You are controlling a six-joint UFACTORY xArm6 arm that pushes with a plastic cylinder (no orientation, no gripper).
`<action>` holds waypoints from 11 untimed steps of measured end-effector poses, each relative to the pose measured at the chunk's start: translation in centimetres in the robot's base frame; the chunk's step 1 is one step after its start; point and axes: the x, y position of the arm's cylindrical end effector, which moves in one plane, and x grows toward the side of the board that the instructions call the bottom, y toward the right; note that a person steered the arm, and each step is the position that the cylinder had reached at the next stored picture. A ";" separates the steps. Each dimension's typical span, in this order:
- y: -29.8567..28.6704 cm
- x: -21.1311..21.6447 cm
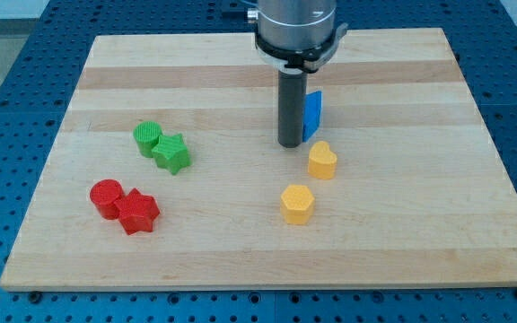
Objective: Slide the yellow heart into the bottom side of the blue cube
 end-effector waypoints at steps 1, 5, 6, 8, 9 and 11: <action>0.3 0.0; 9.1 2.1; 9.1 3.9; 3.2 6.3; 3.3 5.8; 4.6 9.8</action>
